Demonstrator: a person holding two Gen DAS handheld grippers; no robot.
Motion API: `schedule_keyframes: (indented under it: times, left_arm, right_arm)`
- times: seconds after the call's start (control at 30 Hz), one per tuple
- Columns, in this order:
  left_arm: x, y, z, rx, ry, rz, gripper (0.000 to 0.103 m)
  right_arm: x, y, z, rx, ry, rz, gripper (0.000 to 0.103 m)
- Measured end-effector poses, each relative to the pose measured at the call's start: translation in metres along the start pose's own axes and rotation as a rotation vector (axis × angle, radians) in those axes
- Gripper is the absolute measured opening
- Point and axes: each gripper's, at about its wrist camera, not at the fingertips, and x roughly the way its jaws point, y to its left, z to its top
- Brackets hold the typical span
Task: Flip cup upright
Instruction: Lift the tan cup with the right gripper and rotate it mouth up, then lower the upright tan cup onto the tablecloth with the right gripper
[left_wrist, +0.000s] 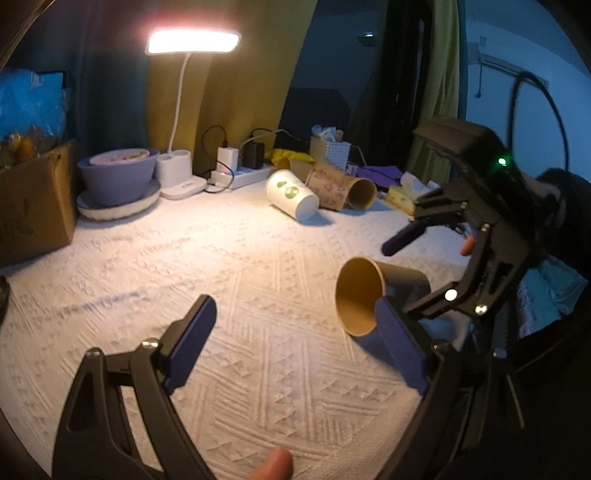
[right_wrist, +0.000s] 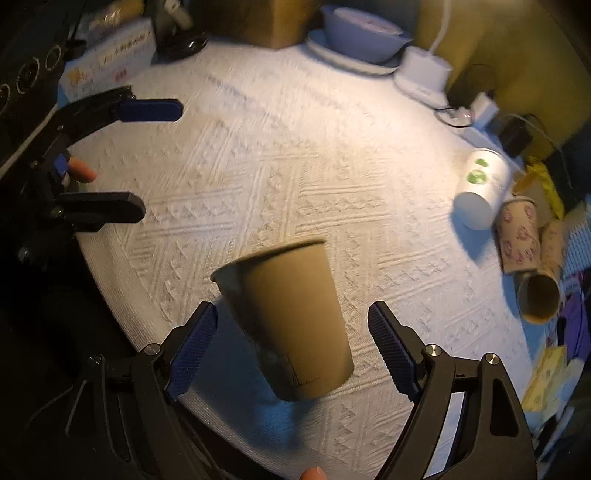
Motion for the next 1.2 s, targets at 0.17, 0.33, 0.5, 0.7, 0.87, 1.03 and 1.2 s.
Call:
schedule_keyframes:
  times: [0.17,0.33,0.5,0.7,0.87,1.03,1.2]
  left_arm:
    - [-0.003,0.003,-0.001,-0.018,-0.009,-0.002,0.089]
    - [-0.008,0.005,-0.004,-0.027,-0.027,-0.004,0.089]
    - [-0.010,0.011,-0.004,-0.048,-0.031,-0.027,0.089]
    - [-0.009,0.009,-0.004,-0.045,-0.030,-0.036,0.089]
    - [-0.005,0.010,-0.003,-0.044,-0.015,-0.030,0.089]
    - [0.004,0.007,-0.002,-0.024,0.023,-0.025,0.089]
    - [0.011,0.003,0.000,-0.008,0.045,0.008,0.089]
  right_arm:
    - [0.010,0.008,0.012,-0.074,0.064,0.021,0.086]
    - [0.029,0.008,0.023,-0.092,0.128,0.018,0.086]
    - [0.042,0.011,0.030,-0.104,0.183,0.009,0.073]
    - [0.040,0.010,0.030,-0.086,0.182,0.032,0.070]
    - [0.032,0.000,0.029,-0.052,0.142,0.016,0.069]
    - [0.009,-0.015,0.030,0.019,0.019,-0.027,0.069]
    - [-0.018,-0.033,0.024,0.137,-0.164,-0.063,0.069]
